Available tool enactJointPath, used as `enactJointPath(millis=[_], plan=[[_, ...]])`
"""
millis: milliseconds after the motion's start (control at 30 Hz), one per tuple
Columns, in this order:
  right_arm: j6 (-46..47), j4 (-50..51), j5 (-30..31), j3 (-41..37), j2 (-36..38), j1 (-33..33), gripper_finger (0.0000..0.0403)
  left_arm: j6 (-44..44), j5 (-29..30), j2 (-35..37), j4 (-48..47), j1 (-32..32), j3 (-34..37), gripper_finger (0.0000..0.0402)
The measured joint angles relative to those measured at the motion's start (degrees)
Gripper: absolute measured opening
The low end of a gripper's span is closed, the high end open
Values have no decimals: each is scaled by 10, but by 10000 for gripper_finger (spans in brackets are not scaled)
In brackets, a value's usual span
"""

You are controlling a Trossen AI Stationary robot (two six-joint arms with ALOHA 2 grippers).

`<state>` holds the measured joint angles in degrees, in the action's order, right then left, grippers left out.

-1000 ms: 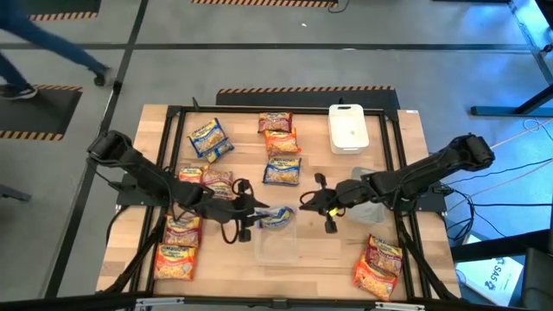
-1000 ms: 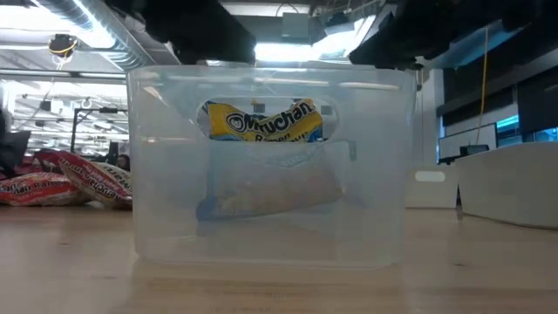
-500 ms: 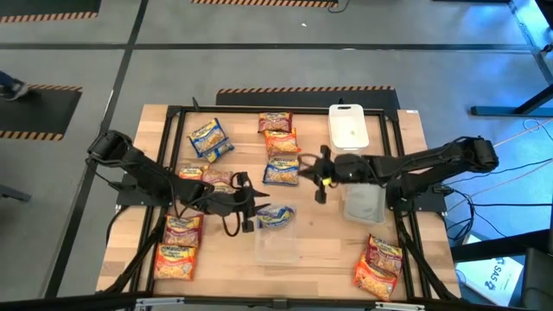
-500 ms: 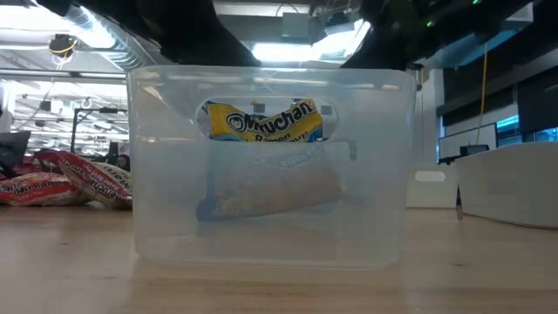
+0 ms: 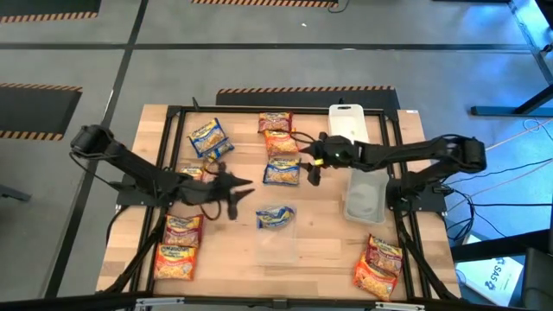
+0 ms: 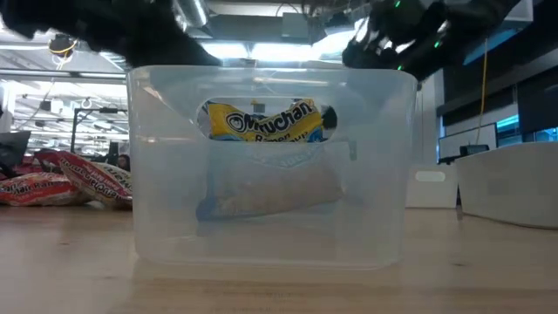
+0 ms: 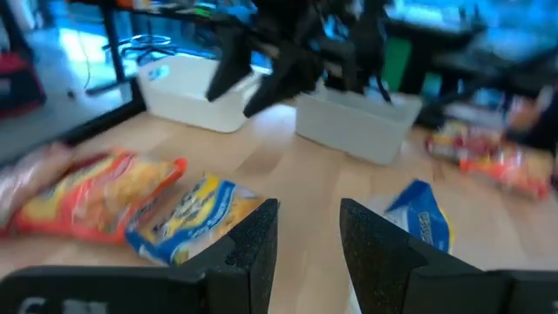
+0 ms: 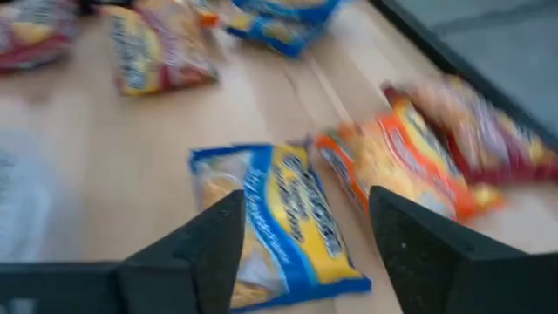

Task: Sort Maruchan noodles
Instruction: Put the bottom blue noodle pack into the transparent bin

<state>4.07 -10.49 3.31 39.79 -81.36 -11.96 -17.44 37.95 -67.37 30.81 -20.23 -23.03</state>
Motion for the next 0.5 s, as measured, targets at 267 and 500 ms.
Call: enactJointPath(millis=[267,500], plan=[[100,-1,-29,0,-86,-50,261,-80,-1,13,57,-2,51,119],[157,-55,-29,0,-153,-66,261,-91,-11,1,59,-3,51,119]])
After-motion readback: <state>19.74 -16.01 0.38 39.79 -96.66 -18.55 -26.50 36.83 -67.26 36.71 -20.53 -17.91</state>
